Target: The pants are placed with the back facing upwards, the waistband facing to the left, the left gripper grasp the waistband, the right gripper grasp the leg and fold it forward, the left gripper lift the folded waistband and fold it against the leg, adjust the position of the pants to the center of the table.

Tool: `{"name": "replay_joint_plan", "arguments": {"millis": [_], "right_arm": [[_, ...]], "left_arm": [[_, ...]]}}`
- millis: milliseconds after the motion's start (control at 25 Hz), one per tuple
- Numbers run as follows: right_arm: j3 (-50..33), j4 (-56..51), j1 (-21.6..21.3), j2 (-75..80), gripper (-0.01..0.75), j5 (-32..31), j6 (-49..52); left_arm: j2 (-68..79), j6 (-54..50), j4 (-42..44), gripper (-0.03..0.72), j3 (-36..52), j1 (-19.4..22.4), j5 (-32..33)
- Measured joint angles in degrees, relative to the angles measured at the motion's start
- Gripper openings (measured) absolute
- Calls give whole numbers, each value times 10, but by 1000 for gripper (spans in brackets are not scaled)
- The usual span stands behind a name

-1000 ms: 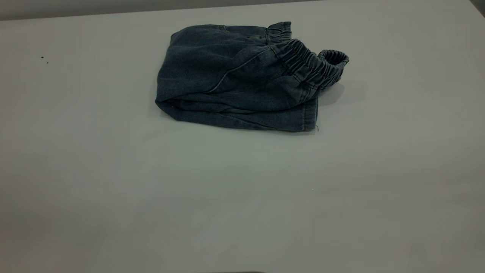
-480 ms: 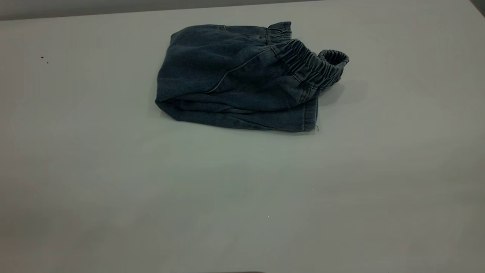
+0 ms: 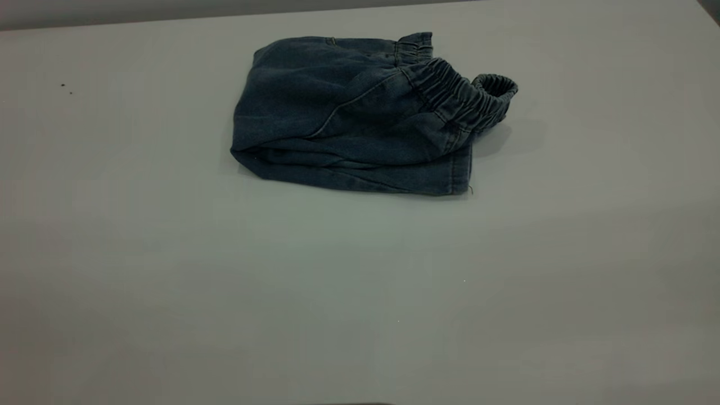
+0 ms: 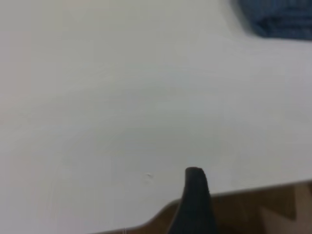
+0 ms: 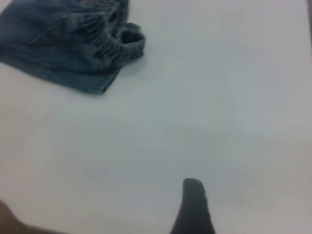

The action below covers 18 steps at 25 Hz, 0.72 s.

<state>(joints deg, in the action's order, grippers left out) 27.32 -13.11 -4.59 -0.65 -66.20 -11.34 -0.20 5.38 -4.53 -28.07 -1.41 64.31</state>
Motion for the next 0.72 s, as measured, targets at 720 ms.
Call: {"name": "replay_joint_plan", "arguments": {"millis": [720], "right_arm": [[0, -2, -6, 0, 466, 0, 0]], "left_arm": [[-8, 1, 0, 531, 0, 4, 3]]}}
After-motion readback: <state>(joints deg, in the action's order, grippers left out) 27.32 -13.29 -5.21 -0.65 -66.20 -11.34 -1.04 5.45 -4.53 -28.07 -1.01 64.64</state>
